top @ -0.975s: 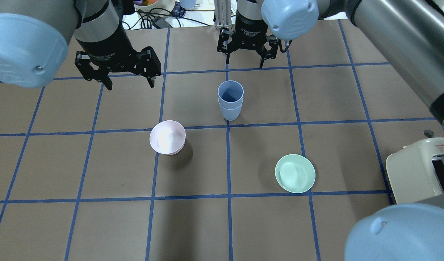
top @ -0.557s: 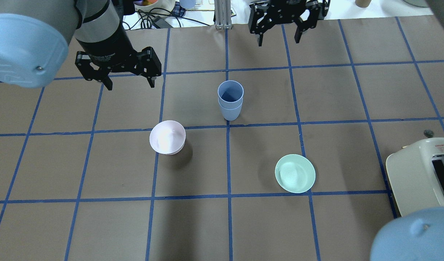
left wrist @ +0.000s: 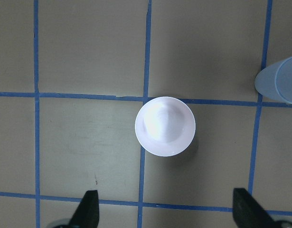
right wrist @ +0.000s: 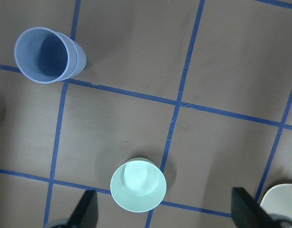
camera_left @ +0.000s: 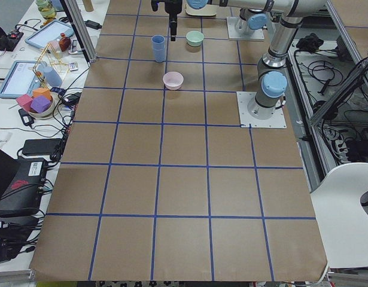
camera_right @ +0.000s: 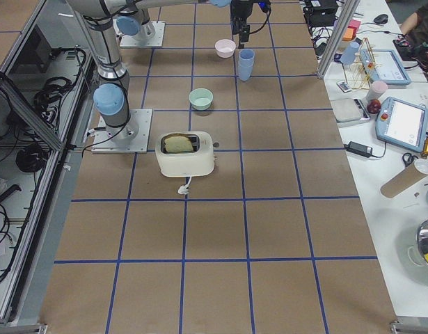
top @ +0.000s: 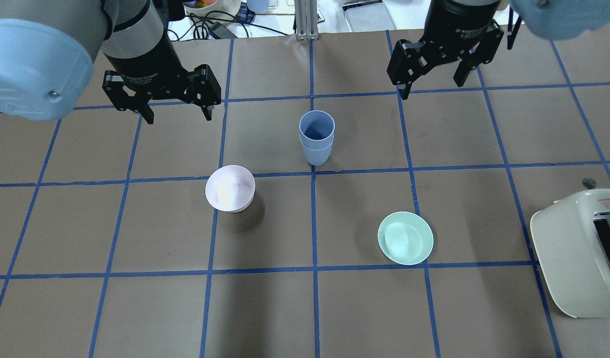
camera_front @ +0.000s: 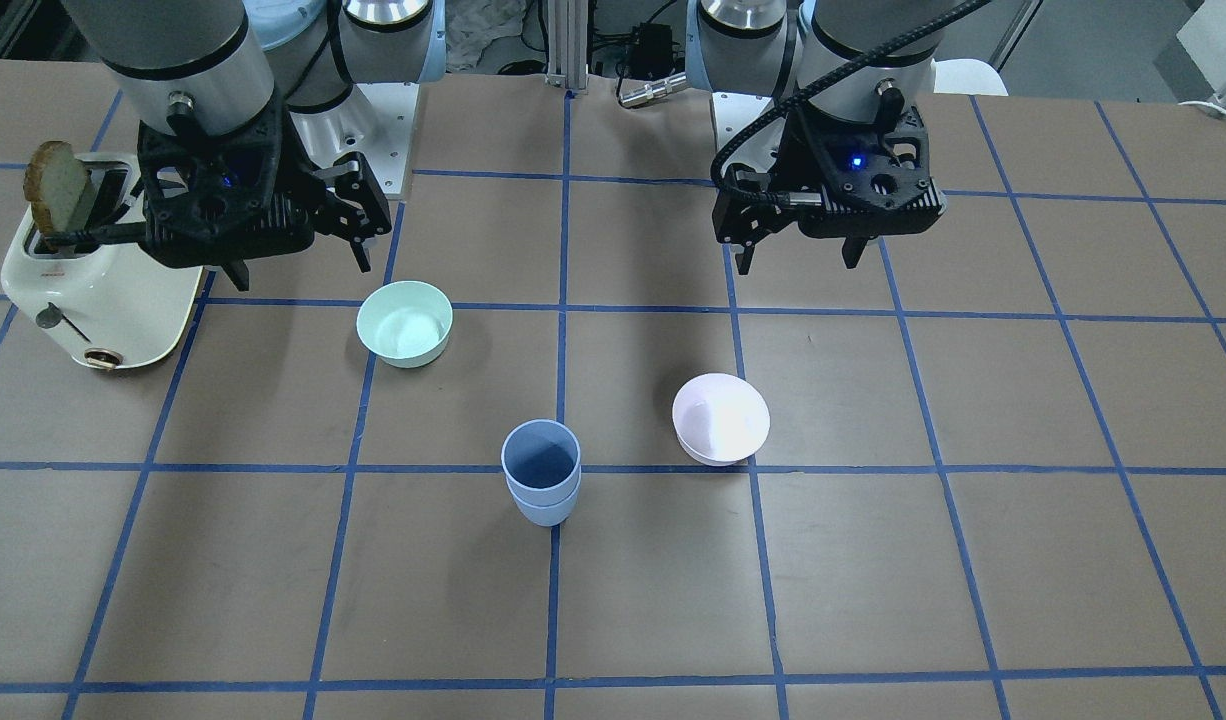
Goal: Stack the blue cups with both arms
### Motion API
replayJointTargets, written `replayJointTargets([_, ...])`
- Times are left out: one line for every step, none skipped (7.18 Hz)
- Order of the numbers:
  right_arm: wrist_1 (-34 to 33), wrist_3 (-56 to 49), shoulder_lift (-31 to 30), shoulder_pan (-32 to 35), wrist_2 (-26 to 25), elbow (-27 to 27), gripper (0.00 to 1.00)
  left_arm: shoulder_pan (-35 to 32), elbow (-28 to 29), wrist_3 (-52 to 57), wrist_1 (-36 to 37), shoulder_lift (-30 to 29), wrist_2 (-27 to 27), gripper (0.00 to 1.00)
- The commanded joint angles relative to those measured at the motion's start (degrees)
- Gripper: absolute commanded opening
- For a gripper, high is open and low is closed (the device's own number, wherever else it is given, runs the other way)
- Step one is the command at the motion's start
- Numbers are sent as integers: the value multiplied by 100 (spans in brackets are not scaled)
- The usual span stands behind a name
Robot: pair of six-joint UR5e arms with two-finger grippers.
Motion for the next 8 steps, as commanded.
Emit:
replayJointTargets([-549, 73, -282, 20, 70, 414, 100, 0, 9, 0, 0, -1, 0, 100])
replayJointTargets([-594, 117, -273, -24, -35, 414, 100, 0, 9, 0, 0, 7, 0, 100])
replayJointTargets([-708, 213, -273, -41, -18, 440, 100, 0, 0, 0, 0, 7, 0, 100])
replayJointTargets([-848, 370, -273, -24, 52, 449, 100, -8, 0, 0, 0, 7, 0, 100])
replayJointTargets([-858, 668, -273, -41, 52, 458, 100, 0, 0, 0, 0, 7, 0, 100])
replayJointTargets([-858, 688, -273, -42, 52, 458, 100, 0, 0, 0, 0, 7, 0, 100])
replayJointTargets([-858, 688, -273, -50, 44, 458, 100, -8, 0, 0, 0, 7, 0, 100])
replayJointTargets([-858, 688, -273, -50, 44, 458, 100, 0, 9, 0, 0, -1, 0, 100])
